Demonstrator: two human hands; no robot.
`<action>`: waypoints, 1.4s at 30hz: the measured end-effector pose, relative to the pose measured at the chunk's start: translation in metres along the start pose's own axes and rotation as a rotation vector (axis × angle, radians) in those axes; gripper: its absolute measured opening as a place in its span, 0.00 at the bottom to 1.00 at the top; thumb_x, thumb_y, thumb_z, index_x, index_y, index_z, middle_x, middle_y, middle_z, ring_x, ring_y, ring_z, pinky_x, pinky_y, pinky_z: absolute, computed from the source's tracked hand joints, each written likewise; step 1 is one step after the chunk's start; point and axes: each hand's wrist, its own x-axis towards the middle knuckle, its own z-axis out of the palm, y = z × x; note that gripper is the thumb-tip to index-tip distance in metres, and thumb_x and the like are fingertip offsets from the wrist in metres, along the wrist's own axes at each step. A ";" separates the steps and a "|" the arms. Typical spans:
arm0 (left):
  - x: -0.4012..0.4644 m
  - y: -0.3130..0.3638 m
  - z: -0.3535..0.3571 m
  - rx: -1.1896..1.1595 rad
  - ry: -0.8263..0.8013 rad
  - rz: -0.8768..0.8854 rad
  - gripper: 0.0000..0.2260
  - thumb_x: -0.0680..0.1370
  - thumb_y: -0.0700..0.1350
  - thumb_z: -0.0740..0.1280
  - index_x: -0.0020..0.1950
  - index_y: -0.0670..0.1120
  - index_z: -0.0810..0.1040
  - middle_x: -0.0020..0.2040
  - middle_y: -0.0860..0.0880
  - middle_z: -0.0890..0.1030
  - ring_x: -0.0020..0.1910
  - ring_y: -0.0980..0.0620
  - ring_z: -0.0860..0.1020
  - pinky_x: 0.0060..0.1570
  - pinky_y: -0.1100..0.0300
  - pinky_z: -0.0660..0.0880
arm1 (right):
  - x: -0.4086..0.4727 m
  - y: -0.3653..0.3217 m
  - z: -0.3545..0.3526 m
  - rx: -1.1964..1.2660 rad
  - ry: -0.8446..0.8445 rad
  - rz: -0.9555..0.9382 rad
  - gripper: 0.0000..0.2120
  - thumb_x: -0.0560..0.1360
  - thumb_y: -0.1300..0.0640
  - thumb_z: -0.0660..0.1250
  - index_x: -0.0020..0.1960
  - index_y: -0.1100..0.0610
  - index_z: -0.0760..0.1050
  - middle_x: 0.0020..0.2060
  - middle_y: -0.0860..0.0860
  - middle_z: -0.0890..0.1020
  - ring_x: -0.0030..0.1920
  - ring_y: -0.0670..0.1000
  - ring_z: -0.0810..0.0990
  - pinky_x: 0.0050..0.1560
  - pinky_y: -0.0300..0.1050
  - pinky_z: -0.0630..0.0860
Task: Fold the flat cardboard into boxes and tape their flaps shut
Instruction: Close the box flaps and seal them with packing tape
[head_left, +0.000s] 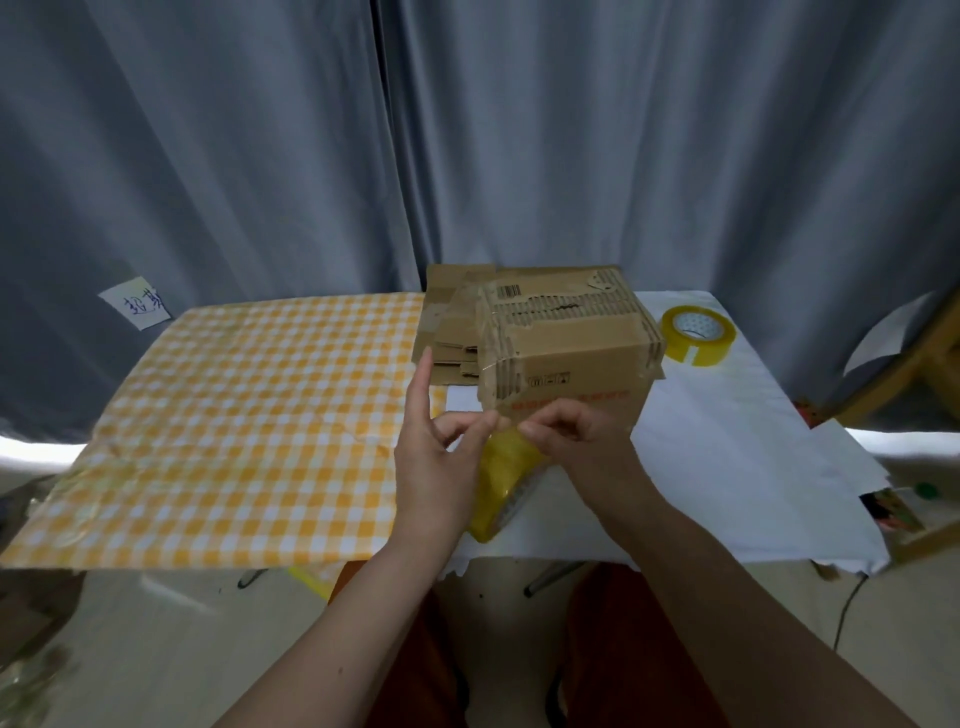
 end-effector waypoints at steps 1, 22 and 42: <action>-0.001 0.002 0.000 -0.004 -0.007 0.007 0.37 0.76 0.39 0.69 0.78 0.54 0.52 0.40 0.50 0.85 0.47 0.55 0.83 0.67 0.50 0.70 | 0.000 -0.001 0.000 -0.025 0.012 0.008 0.04 0.73 0.61 0.69 0.40 0.58 0.79 0.42 0.52 0.78 0.36 0.36 0.74 0.37 0.27 0.72; 0.004 0.019 -0.002 0.230 0.061 -0.052 0.32 0.82 0.47 0.58 0.78 0.54 0.40 0.74 0.47 0.64 0.60 0.66 0.73 0.61 0.54 0.71 | 0.000 -0.016 0.013 -0.200 0.170 -0.081 0.08 0.75 0.61 0.65 0.38 0.57 0.76 0.45 0.55 0.74 0.42 0.44 0.73 0.39 0.24 0.67; 0.024 0.025 -0.004 -0.073 -0.427 -0.364 0.53 0.60 0.44 0.80 0.78 0.56 0.52 0.50 0.49 0.85 0.51 0.56 0.82 0.41 0.71 0.76 | 0.005 -0.016 -0.014 -0.119 -0.077 -0.205 0.09 0.78 0.63 0.62 0.39 0.57 0.74 0.41 0.57 0.74 0.42 0.47 0.72 0.44 0.37 0.69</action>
